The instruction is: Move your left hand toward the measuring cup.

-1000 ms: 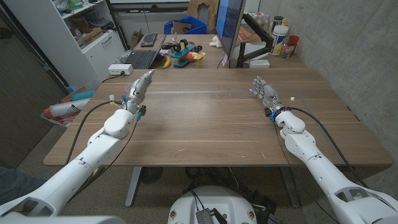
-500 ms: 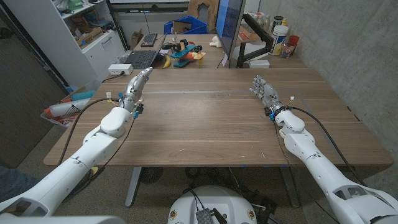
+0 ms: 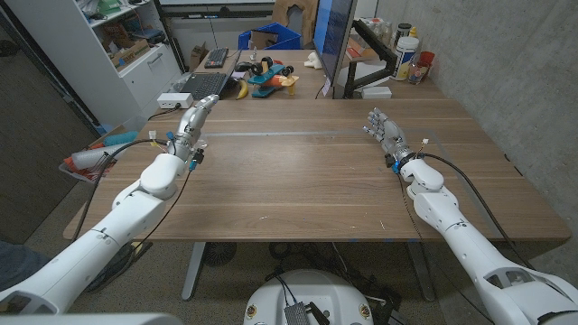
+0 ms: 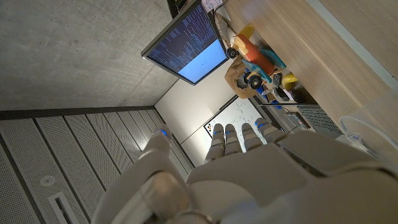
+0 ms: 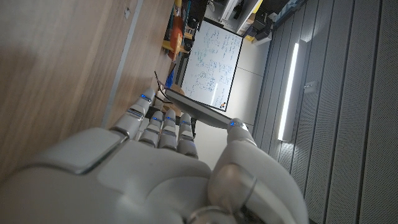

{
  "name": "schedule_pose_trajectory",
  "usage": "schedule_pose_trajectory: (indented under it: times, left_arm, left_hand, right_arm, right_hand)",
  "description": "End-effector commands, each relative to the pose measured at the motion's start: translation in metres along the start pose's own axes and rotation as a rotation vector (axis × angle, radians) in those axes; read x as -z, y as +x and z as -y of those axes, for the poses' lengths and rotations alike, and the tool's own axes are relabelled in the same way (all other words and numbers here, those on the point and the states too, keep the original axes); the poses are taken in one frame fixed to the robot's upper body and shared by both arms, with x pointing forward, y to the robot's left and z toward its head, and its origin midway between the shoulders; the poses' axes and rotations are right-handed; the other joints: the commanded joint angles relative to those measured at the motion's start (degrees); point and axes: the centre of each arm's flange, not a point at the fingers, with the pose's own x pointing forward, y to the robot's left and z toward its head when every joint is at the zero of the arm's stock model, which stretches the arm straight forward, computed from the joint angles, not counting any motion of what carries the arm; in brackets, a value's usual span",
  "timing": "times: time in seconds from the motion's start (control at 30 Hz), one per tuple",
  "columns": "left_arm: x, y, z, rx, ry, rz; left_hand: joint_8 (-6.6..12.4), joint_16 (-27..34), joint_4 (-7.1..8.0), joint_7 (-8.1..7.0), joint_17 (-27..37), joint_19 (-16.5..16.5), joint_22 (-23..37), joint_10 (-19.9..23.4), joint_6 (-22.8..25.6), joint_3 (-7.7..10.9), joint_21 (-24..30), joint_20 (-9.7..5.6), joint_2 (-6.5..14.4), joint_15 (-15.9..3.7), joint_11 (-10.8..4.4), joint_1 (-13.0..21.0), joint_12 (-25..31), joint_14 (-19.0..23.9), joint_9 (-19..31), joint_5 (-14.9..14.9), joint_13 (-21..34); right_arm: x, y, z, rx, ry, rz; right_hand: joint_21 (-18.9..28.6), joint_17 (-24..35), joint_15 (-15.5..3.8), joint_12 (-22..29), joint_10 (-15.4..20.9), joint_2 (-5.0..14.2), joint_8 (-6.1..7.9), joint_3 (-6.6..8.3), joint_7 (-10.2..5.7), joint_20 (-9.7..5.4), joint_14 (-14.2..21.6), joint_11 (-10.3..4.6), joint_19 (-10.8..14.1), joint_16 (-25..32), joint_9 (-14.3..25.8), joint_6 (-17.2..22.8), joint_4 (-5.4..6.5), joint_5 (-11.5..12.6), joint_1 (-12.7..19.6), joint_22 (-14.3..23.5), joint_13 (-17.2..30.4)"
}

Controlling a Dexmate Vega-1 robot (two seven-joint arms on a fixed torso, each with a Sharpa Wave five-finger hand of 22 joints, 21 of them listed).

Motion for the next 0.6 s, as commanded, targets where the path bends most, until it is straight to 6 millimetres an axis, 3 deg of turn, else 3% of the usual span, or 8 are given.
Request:
schedule_pose_trajectory:
  times: [0.03,0.6]
  left_arm:
    - [-0.007,-0.002,-0.006,-0.011,0.068,0.001]
    - [-0.018,0.0,-0.012,-0.03,0.26,-0.016]
  left_hand:
    - [0.51,0.2,-0.38,0.16,0.14,-0.21,0.06,0.3,0.49,0.08,0.11,0.28,0.17,0.17,-0.01,0.91,0.43,0.69,0.33,0.16,0.2]
    - [0.52,0.23,-0.61,-0.03,0.13,-0.13,0.06,0.5,0.73,0.17,0.16,0.44,0.18,0.09,-0.14,1.34,0.47,0.91,0.34,0.13,0.2]
  right_arm:
    - [-0.003,0.001,0.001,-0.003,-0.004,0.005]
    - [0.001,0.0,0.003,0.003,0.004,-0.003]
  right_hand:
    - [0.36,0.23,0.04,0.19,0.69,-0.06,0.24,0.1,-0.33,0.07,0.32,0.1,0.64,0.36,0.2,0.26,-0.13,0.36,0.44,0.3,0.11]
    - [0.36,0.24,-0.02,0.19,0.7,-0.04,0.26,0.07,-0.3,0.06,0.36,0.15,0.65,0.37,0.2,0.3,-0.12,0.36,0.41,0.3,0.11]
